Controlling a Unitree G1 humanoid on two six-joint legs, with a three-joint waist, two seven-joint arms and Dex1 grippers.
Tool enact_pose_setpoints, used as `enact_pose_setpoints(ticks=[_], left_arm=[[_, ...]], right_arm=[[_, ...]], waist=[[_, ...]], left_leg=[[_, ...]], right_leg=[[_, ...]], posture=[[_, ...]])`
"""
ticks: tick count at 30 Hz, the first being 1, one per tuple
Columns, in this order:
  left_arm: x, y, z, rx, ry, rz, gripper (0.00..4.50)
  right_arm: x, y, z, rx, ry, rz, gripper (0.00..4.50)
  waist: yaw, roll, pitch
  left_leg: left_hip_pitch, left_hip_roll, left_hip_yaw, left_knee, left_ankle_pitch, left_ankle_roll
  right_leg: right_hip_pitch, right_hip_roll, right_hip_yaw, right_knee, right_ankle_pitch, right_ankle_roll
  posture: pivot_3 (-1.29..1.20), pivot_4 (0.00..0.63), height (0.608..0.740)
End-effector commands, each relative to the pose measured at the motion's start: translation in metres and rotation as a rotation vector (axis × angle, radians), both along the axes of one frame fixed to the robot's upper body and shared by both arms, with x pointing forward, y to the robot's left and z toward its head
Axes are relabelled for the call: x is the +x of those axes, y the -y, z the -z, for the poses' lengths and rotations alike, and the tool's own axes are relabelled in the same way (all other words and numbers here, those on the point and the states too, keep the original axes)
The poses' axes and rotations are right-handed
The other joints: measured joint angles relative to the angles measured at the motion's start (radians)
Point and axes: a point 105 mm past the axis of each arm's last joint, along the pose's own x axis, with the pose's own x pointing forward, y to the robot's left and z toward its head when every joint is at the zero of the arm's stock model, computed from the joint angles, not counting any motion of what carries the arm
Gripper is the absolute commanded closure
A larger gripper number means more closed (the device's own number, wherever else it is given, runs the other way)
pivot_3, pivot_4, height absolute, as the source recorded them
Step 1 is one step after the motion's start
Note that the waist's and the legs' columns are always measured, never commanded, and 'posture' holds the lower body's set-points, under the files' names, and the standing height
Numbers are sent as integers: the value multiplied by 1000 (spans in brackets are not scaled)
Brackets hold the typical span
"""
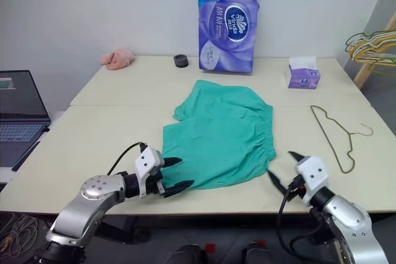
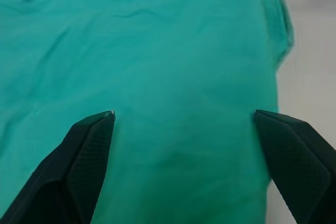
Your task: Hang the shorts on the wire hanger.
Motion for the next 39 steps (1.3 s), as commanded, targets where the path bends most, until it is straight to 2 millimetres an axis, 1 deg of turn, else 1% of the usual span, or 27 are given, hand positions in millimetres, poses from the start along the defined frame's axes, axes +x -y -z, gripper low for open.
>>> enact_pose_setpoints(ticks=[1, 5, 8, 10, 11, 13, 14, 19, 22, 23, 25, 31, 35, 39], left_arm=[[-1, 5, 2, 42, 10, 75, 47], [6, 6, 12, 106, 48, 88, 47], [8, 8, 17, 122, 64, 101, 47], [7, 5, 22, 163, 74, 117, 47], [5, -1, 28, 225, 90, 144, 432], [3, -9, 35, 297, 115, 175, 889], [4, -11, 36, 306, 120, 178, 1226], [7, -11, 30, 278, 130, 160, 2750], [7, -10, 26, 269, 136, 160, 3656], [8, -10, 26, 268, 138, 160, 4042], [9, -9, 20, 239, 137, 148, 4493], [17, -6, -2, 153, 145, 105, 4493], [20, -7, -12, 112, 140, 87, 4493], [22, -8, -22, 84, 143, 77, 4493]], right_arm=[[-11, -13, -3, -32, -17, -105, 0], [-14, -15, 0, -81, -16, -129, 0], [-11, -11, -1, -115, 12, -109, 0], [-8, -7, -2, -129, 26, -95, 0], [-6, -4, -2, -152, 35, -97, 0], [-4, -1, -1, -193, 48, -105, 0], [-3, 1, 0, -212, 54, -112, 0], [7, 8, 6, -320, 73, -142, 0], [19, 15, 9, -423, 98, -171, 0], [22, 16, 10, -441, 102, -175, 0], [35, 20, 10, -505, 132, -185, 0], [63, 23, 15, -651, 199, -257, 0], [75, 21, 19, -721, 228, -310, 0], [92, 14, 21, -773, 274, -352, 0]], waist=[[-1, -2, 1], [0, -3, 2], [0, -4, 2], [-1, -4, 2], [-1, -4, 2], [0, -4, 2], [0, -4, 1], [-2, -3, 0], [-3, -3, 0], [-3, -3, 0], [-4, -3, 0], [-7, -4, 0], [-8, -4, 0], [-9, -4, 0]], left_leg=[[0, 0, 0, 0, 0, 0], [-1, 0, 0, 0, 0, 0], [-1, 0, 0, 0, 0, 0], [-1, 0, 0, 0, 0, 0], [-1, 0, 0, 0, 0, 0], [-1, 0, 1, 0, 0, -1], [0, 0, 1, 0, 0, -1], [1, 2, 2, 0, 0, 0], [1, 2, 3, 0, 0, 0], [1, 2, 3, 0, 0, 0], [1, 2, 3, 0, 0, 0], [0, 2, 3, 0, 0, 0], [0, 2, 4, 0, 0, 0], [0, 2, 4, 1, 0, -1]], right_leg=[[0, 0, 0, 0, 0, 0], [0, 0, 0, -1, 1, 1], [-1, 0, 0, -1, 1, 1], [-1, 0, 0, -1, 1, 1], [-1, 0, 0, -1, 1, 2], [0, 0, 1, -1, 1, 2], [0, 0, 1, -1, 1, 2], [0, 0, -1, -1, 1, 2], [0, 0, 0, -1, 1, 2], [0, 0, -1, -1, 3, 5], [0, 0, -1, 0, 4, 7], [-1, 2, 0, 0, 5, 7], [-1, 3, 0, 1, 6, 7], [-1, 3, -1, 2, 6, 7]], posture=[[-43, 56, 740], [-53, 53, 740], [-56, 52, 740], [-56, 52, 740], [-56, 53, 740], [-56, 53, 740], [-50, 52, 740], [-49, 46, 740], [-51, 40, 740], [-51, 40, 740], [-51, 38, 740], [-38, 29, 740], [-25, 31, 740], [-20, 30, 740]])
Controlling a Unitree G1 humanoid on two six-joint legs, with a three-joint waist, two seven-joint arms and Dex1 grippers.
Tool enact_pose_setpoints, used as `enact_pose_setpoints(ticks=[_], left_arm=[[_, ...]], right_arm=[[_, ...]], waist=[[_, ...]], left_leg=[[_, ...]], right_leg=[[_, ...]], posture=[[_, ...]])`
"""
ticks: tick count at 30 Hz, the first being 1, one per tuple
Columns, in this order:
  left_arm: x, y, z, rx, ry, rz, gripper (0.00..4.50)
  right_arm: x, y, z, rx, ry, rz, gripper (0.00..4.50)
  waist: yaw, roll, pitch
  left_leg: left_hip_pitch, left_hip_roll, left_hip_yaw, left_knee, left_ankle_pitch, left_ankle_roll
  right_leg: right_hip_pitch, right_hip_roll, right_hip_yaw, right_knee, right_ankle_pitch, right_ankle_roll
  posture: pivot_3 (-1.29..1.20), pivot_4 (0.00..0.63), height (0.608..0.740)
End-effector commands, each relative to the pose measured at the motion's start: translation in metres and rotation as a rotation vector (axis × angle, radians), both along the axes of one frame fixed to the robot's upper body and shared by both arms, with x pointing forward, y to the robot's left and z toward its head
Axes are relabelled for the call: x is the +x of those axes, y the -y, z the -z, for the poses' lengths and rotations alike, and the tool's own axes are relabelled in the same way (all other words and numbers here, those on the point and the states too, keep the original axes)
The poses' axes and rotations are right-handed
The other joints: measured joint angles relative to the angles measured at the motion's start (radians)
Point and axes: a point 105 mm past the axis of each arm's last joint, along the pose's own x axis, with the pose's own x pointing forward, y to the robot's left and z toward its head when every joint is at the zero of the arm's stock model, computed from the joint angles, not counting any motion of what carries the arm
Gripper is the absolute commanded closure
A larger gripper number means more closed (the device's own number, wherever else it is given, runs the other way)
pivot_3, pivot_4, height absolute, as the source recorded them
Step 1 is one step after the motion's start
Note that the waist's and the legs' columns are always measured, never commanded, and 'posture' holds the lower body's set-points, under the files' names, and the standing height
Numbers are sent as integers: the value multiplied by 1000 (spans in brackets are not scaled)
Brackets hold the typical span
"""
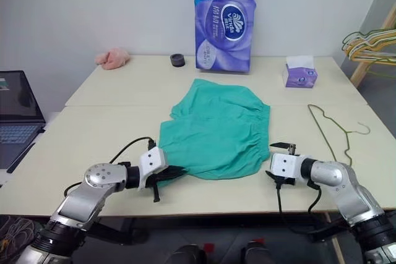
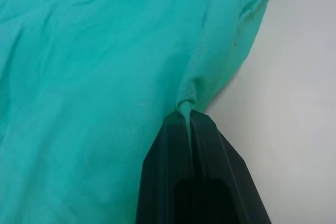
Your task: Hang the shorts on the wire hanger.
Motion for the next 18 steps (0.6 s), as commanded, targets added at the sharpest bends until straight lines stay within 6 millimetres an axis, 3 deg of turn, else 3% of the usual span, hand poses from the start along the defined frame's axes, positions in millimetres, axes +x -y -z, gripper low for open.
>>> enact_pose_setpoints(ticks=[1, 5, 8, 18], left_arm=[[3, 5, -22, -36, 58, 20, 4493], [-1, 8, -20, -40, 48, 26, 4493], [-5, 8, -17, -41, 31, 33, 4500], [-16, 5, -4, 12, -18, 86, 4500]], right_arm=[[11, -8, -2, -31, 44, -52, 0], [13, -21, 1, -32, 39, -105, 0], [13, -22, 5, -36, 23, -110, 615], [11, -18, 9, -40, -16, -95, 4143]], waist=[[-3, 0, 0], [-8, -1, -1], [-10, -2, -1], [-14, -2, -2]], left_leg=[[0, 0, 0, 0, 0, 0], [0, 0, 0, 0, 0, 0], [0, 1, -1, 0, 0, 0], [0, 1, -1, 0, 0, 0]], right_leg=[[0, 0, 0, 0, 0, 0], [0, 0, 1, 1, 3, -5], [0, 0, 1, 1, 3, -5], [0, 1, 1, 2, 3, -5]], posture=[[-14, 31, 740], [-11, 31, 740], [-9, 30, 740], [-20, 31, 740]])
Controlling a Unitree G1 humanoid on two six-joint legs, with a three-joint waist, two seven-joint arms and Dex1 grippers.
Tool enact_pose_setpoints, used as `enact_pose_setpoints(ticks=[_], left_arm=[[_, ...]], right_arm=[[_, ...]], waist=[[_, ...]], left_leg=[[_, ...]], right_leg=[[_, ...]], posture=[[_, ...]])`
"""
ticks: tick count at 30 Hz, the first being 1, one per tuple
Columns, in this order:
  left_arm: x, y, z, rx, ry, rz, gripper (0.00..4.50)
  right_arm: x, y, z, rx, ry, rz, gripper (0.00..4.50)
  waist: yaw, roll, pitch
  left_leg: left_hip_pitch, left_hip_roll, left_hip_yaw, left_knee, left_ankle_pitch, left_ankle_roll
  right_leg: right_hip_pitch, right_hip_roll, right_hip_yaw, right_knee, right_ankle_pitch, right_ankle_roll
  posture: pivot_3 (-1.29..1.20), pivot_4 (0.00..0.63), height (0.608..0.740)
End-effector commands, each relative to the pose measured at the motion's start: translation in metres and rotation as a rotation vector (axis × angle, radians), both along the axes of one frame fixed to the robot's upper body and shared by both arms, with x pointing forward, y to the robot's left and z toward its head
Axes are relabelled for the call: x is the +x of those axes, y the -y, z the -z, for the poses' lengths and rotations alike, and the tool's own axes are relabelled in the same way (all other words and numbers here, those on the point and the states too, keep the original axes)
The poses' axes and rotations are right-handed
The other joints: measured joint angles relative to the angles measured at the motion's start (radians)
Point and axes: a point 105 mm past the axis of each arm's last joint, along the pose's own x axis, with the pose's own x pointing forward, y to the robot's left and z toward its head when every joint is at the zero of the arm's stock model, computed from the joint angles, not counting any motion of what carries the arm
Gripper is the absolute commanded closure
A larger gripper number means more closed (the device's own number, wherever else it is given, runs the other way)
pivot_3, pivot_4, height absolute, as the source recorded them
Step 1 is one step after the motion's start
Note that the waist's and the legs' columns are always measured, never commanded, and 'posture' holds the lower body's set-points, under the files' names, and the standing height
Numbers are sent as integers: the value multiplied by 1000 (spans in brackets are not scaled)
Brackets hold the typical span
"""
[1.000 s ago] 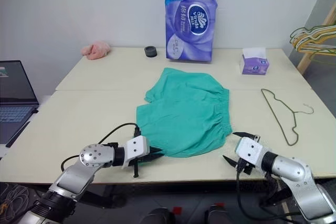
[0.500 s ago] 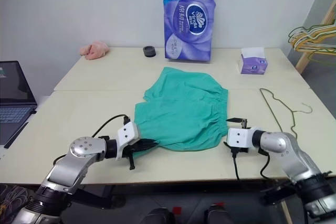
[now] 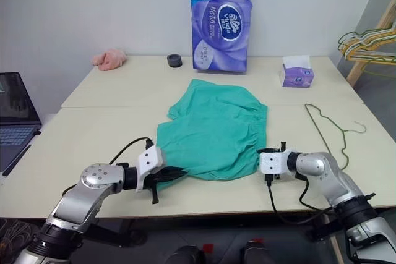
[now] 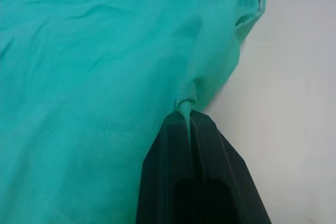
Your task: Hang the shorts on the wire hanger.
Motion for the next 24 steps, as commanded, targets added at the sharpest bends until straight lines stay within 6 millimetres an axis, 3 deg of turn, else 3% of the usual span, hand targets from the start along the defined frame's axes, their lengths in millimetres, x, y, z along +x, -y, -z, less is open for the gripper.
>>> enact_pose_setpoints(ticks=[1, 6, 11, 19, 24], left_arm=[[-5, 4, -2, 21, 21, 58, 4500], [-13, 10, 2, 28, -6, 110, 4500], [-32, 24, 8, 30, -76, 220, 4500], [-64, 32, 9, 40, -197, 361, 4500], [-76, 35, 9, 30, -231, 383, 4500]], right_arm=[[3, 1, -6, -7, 19, 1, 4462], [4, 4, -12, -20, 23, 4, 4489], [-5, 18, -19, -61, -3, 11, 4489], [-69, 44, -15, -151, -239, 9, 4489], [-82, 43, -20, -150, -289, 23, 4489]], waist=[[0, 0, 0], [0, 0, 0], [0, 0, 0], [-3, 1, -1], [-8, 1, -1]], left_leg=[[0, 0, 0, 0, 0, 0], [0, 0, 0, 0, 0, 0], [0, 0, 0, 0, 0, 0], [0, 0, 0, 0, 0, 0], [1, 2, 1, 0, 0, 0]], right_leg=[[0, 0, 0, 0, 0, 0], [0, 0, 0, 0, 0, 0], [0, 0, 0, 0, 0, 0], [0, 0, 0, 0, -2, 3], [1, 1, 0, 0, -4, 4]], posture=[[-20, 31, 740], [-25, 30, 740], [-45, 31, 740], [-77, 37, 740], [-89, 44, 740]])
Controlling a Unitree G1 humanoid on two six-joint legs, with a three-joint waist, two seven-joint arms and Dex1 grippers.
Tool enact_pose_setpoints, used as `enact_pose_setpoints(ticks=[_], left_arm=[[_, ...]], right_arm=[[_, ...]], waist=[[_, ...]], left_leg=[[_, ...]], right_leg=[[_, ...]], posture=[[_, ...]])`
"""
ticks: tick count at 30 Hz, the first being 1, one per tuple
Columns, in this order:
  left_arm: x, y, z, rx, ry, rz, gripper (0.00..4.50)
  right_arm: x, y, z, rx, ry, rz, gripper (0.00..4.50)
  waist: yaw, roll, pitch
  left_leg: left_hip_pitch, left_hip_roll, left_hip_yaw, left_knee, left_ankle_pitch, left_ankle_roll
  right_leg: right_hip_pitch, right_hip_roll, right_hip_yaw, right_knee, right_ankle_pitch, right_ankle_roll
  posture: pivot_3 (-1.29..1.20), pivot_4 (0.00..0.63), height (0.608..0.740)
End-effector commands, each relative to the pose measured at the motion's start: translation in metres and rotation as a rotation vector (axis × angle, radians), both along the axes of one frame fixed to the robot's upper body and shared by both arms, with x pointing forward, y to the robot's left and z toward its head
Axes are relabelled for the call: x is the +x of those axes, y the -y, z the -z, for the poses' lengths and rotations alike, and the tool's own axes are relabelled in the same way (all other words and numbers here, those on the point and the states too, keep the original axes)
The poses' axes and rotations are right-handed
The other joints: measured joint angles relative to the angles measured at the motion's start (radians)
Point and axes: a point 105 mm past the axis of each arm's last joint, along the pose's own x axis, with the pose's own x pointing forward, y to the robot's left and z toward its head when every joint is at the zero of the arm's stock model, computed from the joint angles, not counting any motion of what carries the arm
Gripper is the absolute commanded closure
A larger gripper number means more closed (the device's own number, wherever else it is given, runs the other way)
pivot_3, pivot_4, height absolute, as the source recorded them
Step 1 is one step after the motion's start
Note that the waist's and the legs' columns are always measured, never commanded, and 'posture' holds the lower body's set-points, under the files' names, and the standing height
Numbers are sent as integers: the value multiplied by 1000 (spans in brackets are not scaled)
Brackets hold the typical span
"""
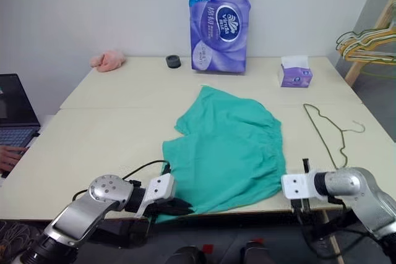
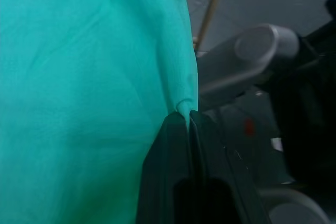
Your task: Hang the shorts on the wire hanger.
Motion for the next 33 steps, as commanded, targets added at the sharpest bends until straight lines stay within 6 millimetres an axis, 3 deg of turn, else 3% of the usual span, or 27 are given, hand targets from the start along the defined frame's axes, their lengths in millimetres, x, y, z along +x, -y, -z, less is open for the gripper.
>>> enact_pose_setpoints(ticks=[1, 9, 10, 12, 13, 18, 23, 24, 28, 30, 33], left_arm=[[-7, 5, -7, -21, 0, 30, 4500], [-17, 7, -5, -39, -77, 2, 4500], [-18, 7, -5, -44, -93, -9, 4048], [-19, 8, -6, -60, -112, -20, 3596], [-19, 9, -7, -66, -114, -23, 3265], [-18, 8, -6, -67, -101, -30, 1847], [-14, 9, -8, -74, -60, -42, 331], [-9, 9, -10, -80, -23, -56, 26], [18, 12, -22, -127, 87, -152, 6], [37, 19, -35, -182, 152, -220, 6], [52, 26, -47, -223, 208, -262, 6]], right_arm=[[1, -2, -15, 3, 21, 1, 4489], [-10, -19, -17, 55, -30, -64, 4489], [-10, -21, -17, 63, -37, -63, 4500], [-12, -22, -18, 64, -48, -67, 4500], [-14, -22, -19, 64, -59, -71, 3964], [-17, -12, -25, 17, -71, -89, 2450], [-9, 12, -39, -26, -33, -32, 747], [-2, 19, -47, -2, -14, 25, 742], [24, 36, -74, 179, 95, 259, 742], [41, 43, -86, 376, 164, 453, 742], [52, 50, -90, 556, 175, 658, 742]], waist=[[0, 0, 0], [0, 0, 0], [0, 0, 0], [0, 0, 0], [0, 0, 0], [1, 0, 0], [1, 0, 0], [1, 0, 0], [4, -1, 1], [4, -2, 0], [4, -2, 0]], left_leg=[[0, 0, 0, 0, 0, 0], [0, 0, 0, 0, 0, -1], [0, 0, 1, 0, 0, -1], [0, 0, 1, 0, 0, -1], [0, 0, 1, 0, 0, -1], [0, 0, 0, 1, 0, -1], [0, 1, 1, 0, 0, -1], [0, 1, 1, 0, 0, -1], [0, 0, 1, 1, 0, -1], [0, 0, 0, 1, 0, -1], [0, 0, 0, 1, 0, -1]], right_leg=[[0, 0, 0, 0, 0, 0], [0, 0, 0, 0, 0, 0], [0, 0, 0, 0, 0, 0], [0, 0, 0, 0, 0, 0], [0, 0, 0, 0, 0, 0], [0, 0, 0, 0, 0, 0], [0, 0, 0, 0, -1, -1], [0, 0, 0, 0, -1, -1], [1, 0, 0, 0, 0, -1], [1, 0, 0, 0, 0, -1], [1, 0, 0, 0, 1, -1]], posture=[[-89, 44, 740], [-84, 50, 740], [-84, 50, 740], [-83, 50, 740], [-80, 51, 740], [-80, 52, 740], [-83, 53, 740], [-83, 53, 740], [-74, 54, 740], [-74, 54, 740], [-73, 53, 740]])
